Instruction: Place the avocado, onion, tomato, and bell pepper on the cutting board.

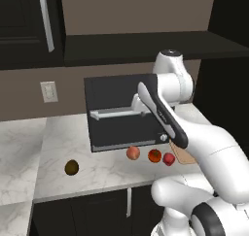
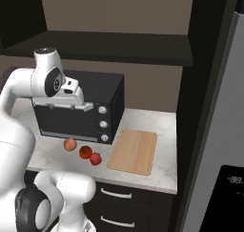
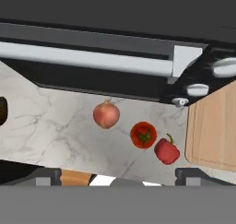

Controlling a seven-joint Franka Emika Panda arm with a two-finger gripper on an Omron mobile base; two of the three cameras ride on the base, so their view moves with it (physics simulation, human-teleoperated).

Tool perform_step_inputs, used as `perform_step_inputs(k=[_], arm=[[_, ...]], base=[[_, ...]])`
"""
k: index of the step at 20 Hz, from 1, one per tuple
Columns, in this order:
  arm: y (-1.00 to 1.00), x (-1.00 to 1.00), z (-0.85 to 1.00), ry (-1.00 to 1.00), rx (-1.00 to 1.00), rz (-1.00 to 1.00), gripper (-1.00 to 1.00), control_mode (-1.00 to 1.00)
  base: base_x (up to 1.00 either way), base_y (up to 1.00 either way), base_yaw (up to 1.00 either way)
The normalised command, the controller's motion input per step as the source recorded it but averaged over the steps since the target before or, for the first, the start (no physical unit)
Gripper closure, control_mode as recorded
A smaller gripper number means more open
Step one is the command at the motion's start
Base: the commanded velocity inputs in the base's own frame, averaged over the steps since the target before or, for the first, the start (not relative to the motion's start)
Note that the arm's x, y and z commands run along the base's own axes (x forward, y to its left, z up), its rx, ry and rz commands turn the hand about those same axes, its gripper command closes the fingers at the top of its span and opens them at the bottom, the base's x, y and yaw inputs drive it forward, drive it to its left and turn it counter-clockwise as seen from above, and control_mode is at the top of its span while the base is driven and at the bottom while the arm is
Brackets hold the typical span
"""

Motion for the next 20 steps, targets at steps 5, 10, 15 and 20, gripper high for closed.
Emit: perform_step_inputs(k=[5,10,15,20], arm=[[0.90,0.00,-0.24,0.08,-0.04,0.05,-1.00,-1.00],[0.88,0.00,-0.22,0.09,-0.04,0.05,-1.00,-1.00],[0.82,-0.03,-0.16,0.08,-0.03,0.05,-1.00,-1.00],[0.73,-0.21,-0.14,0.05,-0.01,0.01,-1.00,-1.00]], base=[[0.00,0.00,0.00],[0.00,0.00,0.00],[0.00,0.00,0.00],[0.00,0.00,0.00]])
